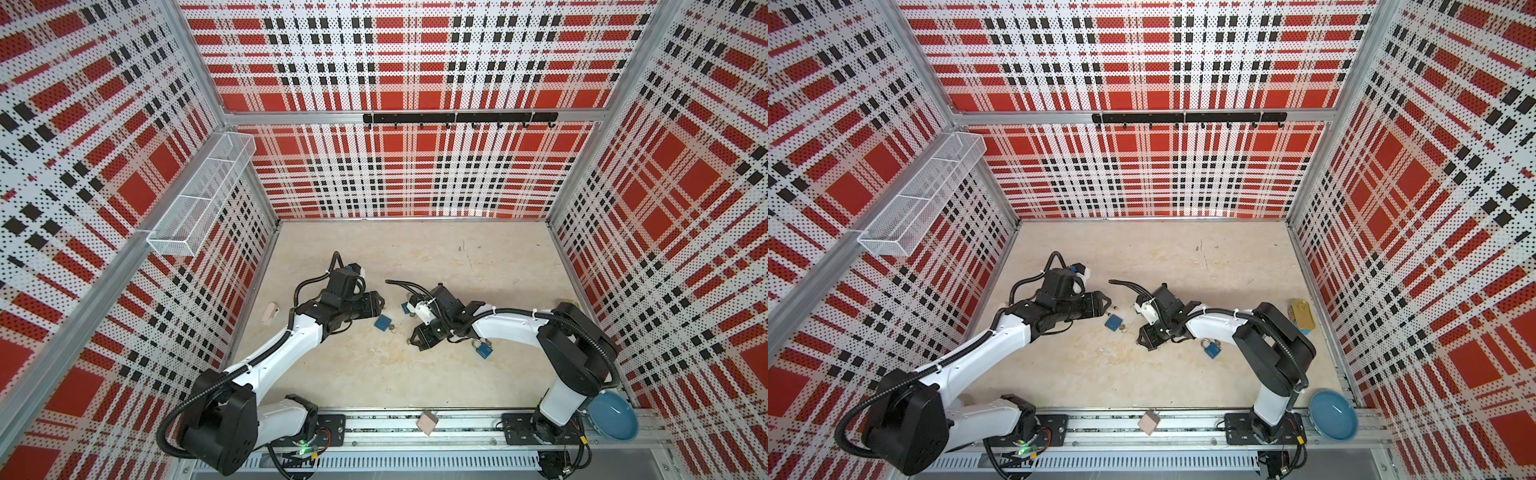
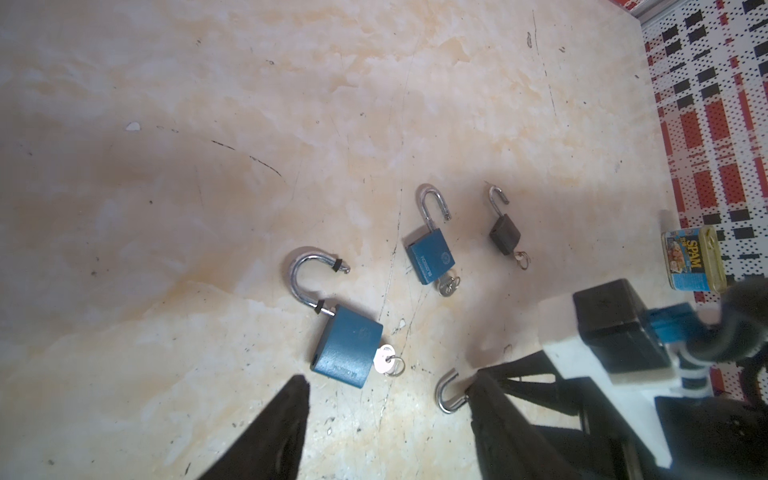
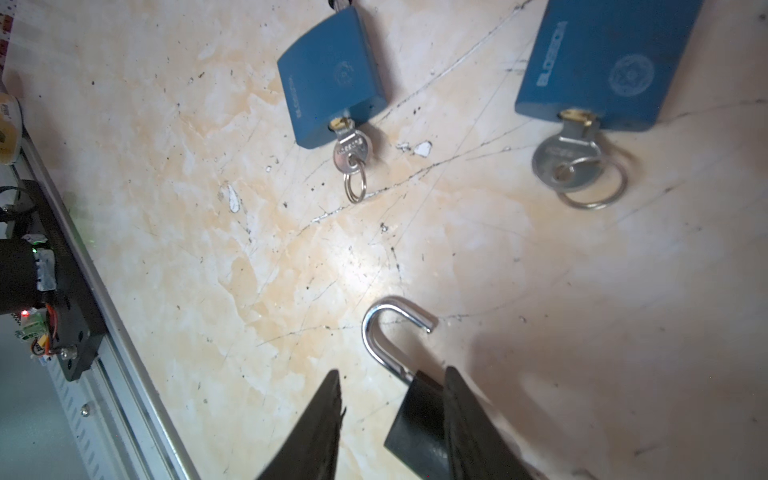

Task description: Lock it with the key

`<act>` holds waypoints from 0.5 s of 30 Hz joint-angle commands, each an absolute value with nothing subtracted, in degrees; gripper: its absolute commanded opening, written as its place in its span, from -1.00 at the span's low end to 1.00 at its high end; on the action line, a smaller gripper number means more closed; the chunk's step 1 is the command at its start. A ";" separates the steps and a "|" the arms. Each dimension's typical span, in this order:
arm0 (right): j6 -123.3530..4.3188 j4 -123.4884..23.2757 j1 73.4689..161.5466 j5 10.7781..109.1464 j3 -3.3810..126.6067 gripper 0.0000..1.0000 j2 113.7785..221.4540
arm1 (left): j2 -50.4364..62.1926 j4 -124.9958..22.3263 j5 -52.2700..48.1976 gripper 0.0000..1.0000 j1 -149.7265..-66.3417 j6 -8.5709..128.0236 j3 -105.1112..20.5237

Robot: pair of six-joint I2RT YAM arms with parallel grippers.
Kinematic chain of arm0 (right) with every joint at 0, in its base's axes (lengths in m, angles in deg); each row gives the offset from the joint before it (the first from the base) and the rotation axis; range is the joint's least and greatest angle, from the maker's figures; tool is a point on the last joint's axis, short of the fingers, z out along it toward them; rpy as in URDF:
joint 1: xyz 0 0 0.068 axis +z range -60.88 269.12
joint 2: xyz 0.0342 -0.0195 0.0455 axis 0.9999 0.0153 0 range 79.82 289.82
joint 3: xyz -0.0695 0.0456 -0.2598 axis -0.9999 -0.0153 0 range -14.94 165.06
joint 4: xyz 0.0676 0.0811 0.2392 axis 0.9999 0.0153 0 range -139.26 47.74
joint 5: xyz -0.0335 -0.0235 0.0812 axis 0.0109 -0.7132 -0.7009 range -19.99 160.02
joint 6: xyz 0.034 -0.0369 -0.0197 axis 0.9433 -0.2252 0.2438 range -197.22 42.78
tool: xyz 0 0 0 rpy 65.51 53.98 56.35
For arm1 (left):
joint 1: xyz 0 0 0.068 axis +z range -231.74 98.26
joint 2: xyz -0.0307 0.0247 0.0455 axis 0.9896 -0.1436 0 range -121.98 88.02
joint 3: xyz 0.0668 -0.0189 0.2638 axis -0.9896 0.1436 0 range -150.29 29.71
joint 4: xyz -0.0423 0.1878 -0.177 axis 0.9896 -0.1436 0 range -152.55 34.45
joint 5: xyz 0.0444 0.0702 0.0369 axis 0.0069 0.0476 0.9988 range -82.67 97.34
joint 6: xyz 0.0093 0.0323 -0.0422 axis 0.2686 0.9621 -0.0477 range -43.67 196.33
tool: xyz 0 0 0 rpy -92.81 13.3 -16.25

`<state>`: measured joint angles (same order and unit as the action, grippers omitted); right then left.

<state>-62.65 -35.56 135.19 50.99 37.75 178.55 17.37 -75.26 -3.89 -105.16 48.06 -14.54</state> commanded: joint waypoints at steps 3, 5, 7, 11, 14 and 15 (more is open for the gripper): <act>-62.72 -37.54 135.88 51.56 36.43 -0.15 178.70 | 17.71 -73.72 -4.07 0.30 -104.71 47.86 -13.83; -62.83 -37.31 135.86 51.69 36.71 -0.15 178.99 | 17.49 -73.53 -4.08 0.30 -104.71 47.71 -13.76; -62.74 -37.30 135.94 51.59 36.66 -0.15 179.14 | 17.27 -73.48 -4.25 0.30 -104.75 47.64 -13.71; -62.26 -37.85 135.98 51.99 35.37 -0.14 178.27 | 17.27 -73.26 -4.20 0.30 -104.71 47.52 -13.62; -62.19 -37.51 136.05 52.38 35.04 -0.11 177.58 | 17.12 -73.14 -4.23 0.30 -104.68 47.57 -13.45; -62.33 -37.35 136.00 52.44 34.97 -0.11 177.55 | 17.08 -73.12 -4.25 0.30 -104.68 47.51 -13.45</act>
